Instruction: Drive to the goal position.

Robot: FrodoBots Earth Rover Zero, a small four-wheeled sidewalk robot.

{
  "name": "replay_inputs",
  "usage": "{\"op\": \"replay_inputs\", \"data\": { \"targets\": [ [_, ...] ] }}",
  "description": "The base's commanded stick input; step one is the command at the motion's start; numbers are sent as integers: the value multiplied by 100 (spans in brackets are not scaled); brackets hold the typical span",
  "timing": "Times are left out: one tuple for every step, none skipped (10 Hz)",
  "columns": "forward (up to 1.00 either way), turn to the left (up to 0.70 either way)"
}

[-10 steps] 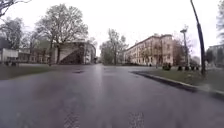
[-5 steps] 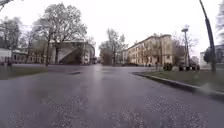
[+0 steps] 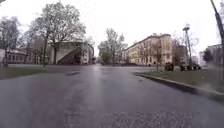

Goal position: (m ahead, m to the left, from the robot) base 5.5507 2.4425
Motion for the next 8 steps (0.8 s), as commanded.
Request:
{"op": "replay_inputs", "data": {
  "targets": [
    [100,36],
    [100,32],
    [100,15],
    [100,0],
    [100,0],
    [100,0],
    [100,0],
    [100,0]
  ]
}}
